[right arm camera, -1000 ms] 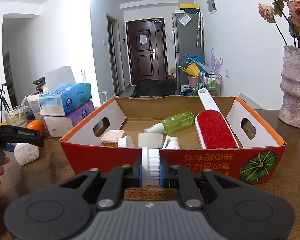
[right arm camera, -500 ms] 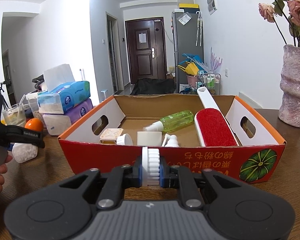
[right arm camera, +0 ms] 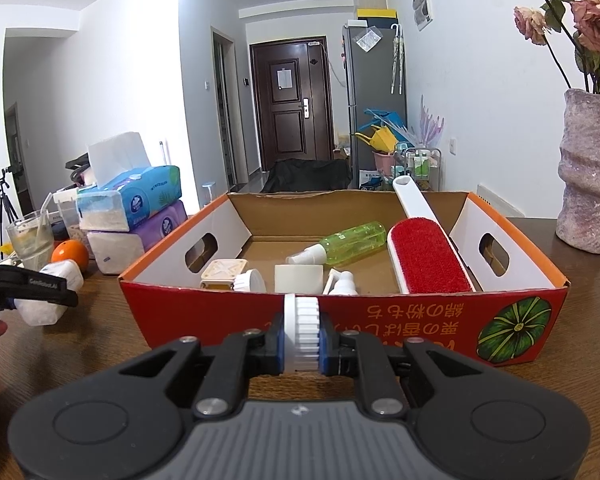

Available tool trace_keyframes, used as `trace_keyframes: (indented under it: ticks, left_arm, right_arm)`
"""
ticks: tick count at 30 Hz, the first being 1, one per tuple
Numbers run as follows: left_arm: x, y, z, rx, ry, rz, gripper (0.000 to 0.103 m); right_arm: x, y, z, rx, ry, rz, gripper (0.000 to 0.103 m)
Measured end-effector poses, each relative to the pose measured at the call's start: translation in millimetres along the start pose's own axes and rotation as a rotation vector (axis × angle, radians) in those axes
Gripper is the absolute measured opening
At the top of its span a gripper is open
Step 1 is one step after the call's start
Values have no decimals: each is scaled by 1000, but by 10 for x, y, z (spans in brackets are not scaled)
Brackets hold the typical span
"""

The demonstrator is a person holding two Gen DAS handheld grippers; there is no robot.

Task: Organize rigid objects
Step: 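Move the left tool to the white cotton-bud box and grasp it while the right holds the cap, then carry the cotton-bud box with the left tool while the right carries the cap over the box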

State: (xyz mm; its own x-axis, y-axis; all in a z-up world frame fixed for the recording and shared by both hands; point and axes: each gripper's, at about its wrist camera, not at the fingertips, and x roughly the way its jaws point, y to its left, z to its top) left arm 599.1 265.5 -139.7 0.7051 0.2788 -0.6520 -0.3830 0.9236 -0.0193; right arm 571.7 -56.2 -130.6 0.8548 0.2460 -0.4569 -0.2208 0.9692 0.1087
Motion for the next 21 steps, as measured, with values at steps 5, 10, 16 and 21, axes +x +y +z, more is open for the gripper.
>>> trace_keyframes:
  ticks: [5, 10, 16, 21]
  left_arm:
    - [-142, 10, -35, 2, -28, -11, 66]
    - [-371, 20, -117, 9, -73, -15, 66]
    - [-658, 9, -236, 10, -108, -26, 66]
    - [-895, -29, -348, 24, -137, -25, 66]
  right_arm:
    - [-42, 0, 4, 1, -9, 3, 15]
    - [-80, 4, 11, 3, -17, 7, 15]
    - [-152, 10, 6, 6, -23, 18, 15]
    - [-238, 8, -4, 11, -30, 23, 15]
